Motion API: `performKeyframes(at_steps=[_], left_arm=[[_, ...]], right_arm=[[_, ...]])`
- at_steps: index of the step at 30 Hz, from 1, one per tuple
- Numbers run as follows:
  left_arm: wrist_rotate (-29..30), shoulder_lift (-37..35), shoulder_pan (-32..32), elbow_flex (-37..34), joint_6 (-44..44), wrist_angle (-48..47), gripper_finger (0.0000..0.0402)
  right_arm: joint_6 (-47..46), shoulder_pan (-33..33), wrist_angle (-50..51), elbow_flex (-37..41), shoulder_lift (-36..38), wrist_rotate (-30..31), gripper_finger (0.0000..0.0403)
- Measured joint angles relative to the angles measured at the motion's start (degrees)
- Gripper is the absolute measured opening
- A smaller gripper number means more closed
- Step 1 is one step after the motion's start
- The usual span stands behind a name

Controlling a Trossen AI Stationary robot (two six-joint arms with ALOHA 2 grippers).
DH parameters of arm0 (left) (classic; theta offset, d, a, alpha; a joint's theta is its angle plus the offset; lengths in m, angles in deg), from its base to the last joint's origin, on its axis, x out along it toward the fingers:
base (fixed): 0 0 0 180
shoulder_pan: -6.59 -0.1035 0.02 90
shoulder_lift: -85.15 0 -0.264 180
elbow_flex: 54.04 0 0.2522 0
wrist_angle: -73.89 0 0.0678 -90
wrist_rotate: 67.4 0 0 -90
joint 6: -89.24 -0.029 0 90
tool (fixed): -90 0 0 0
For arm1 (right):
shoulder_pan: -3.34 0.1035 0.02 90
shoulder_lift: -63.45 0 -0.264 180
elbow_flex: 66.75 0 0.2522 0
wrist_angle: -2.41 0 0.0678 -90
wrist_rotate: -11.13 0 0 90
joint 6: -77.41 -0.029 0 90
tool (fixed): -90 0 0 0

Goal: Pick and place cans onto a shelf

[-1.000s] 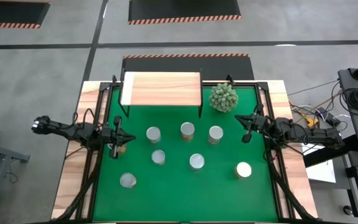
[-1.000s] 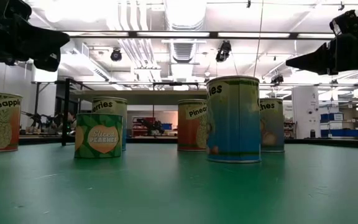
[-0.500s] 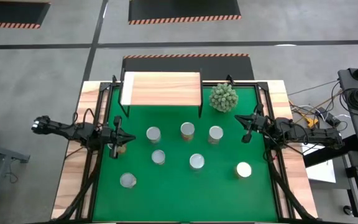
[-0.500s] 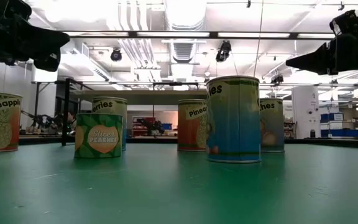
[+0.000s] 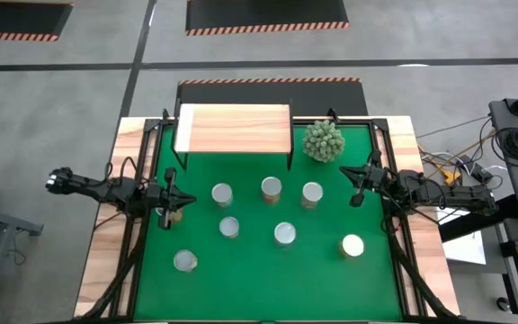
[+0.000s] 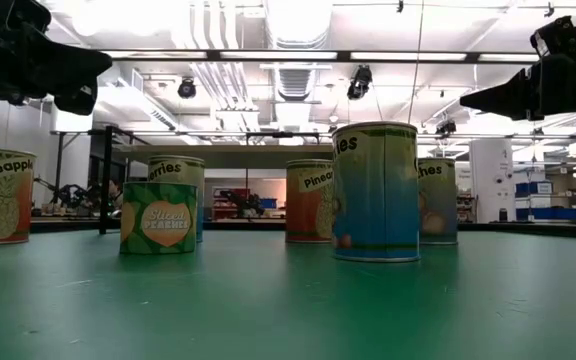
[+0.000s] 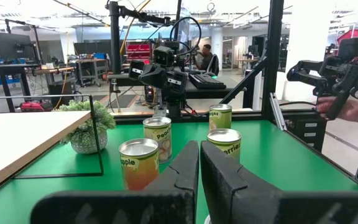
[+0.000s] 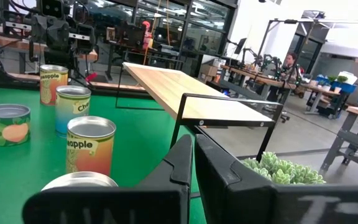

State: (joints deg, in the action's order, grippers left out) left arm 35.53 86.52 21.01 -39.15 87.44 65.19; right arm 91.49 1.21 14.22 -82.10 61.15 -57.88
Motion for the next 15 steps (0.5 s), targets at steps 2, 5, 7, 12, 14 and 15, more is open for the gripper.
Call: performKeyframes(at_steps=[2,5,7,12,14,15], left_arm=[[0.00,0.00,0.02,0.00,0.07,0.05,0.0000],[-0.01,-0.01,0.02,-0.02,3.52,1.32,0.0000],[-0.01,0.00,0.02,-0.02,7.15,2.67,0.0000],[-0.02,-0.02,0.00,-0.02,11.13,7.00,0.0000],[-0.02,-0.02,0.02,-0.02,11.14,8.44,0.0000],[-0.02,-0.02,0.01,-0.02,11.16,9.02,0.0000]], right_arm=[[-0.56,0.00,0.00,0.00,0.00,-0.01,0.0009],[-7.49,0.00,0.00,0.00,0.02,-0.04,0.0009],[-13.10,-0.01,0.00,0.00,0.00,-0.04,0.0009],[-17.95,-0.01,-0.02,0.00,0.00,-0.02,0.0009],[-17.52,-0.02,-0.02,0.00,0.02,-0.04,0.0009],[-16.89,-0.02,-0.02,0.00,0.00,-0.02,0.0009]])
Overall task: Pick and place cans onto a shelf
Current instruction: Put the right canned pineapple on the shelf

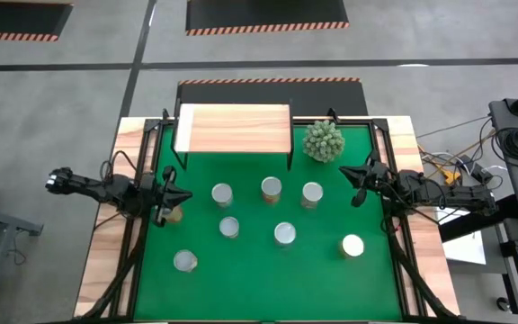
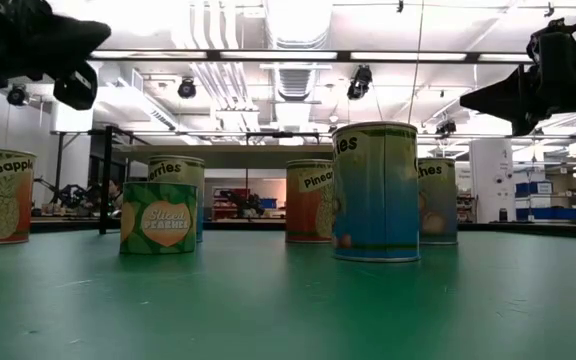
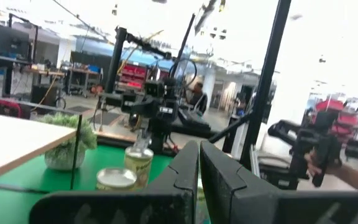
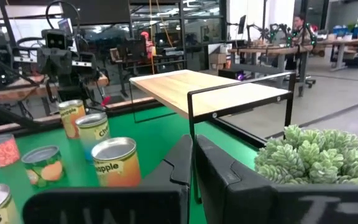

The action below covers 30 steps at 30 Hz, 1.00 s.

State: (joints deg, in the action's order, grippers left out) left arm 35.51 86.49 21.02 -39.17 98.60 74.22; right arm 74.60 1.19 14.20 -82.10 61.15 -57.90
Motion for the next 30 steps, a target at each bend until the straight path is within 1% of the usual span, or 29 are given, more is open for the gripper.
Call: performKeyframes(at_steps=[4,6,8,11,13,16,21,25,30], left_arm=[[0.00,0.00,0.00,0.00,1.71,1.58,0.0000],[0.00,0.02,0.01,0.00,3.67,2.22,0.0000],[0.02,0.00,0.01,0.00,3.84,3.85,0.0000],[0.00,0.02,0.01,0.00,2.48,7.85,0.0000],[0.02,0.00,0.01,0.00,-0.77,11.05,0.0000],[0.02,0.00,0.01,0.00,-4.56,14.47,0.0000],[0.02,0.00,0.01,0.00,-4.20,18.03,0.0000],[0.03,0.00,0.00,0.00,-4.55,19.39,0.0000],[0.43,0.02,0.01,0.00,-6.38,20.10,0.0000]], right_arm=[[1.53,0.02,0.00,0.00,0.02,-0.02,0.0009],[0.36,0.02,-0.06,0.00,0.01,-0.01,0.0009],[-2.56,0.00,-0.58,0.04,0.01,0.06,0.0009],[-3.73,0.00,-3.68,0.04,-0.35,-0.08,0.0009],[-3.73,0.02,-6.34,0.04,-1.00,-0.99,0.0009],[-3.74,0.02,-11.40,0.04,-3.09,-3.27,0.0009],[-3.04,0.02,-17.04,0.04,-7.83,-3.11,0.0009],[-2.58,0.00,-18.73,-0.36,-11.40,-2.63,0.0009],[-2.67,0.00,-17.84,-4.37,-16.09,-1.44,0.0009]])
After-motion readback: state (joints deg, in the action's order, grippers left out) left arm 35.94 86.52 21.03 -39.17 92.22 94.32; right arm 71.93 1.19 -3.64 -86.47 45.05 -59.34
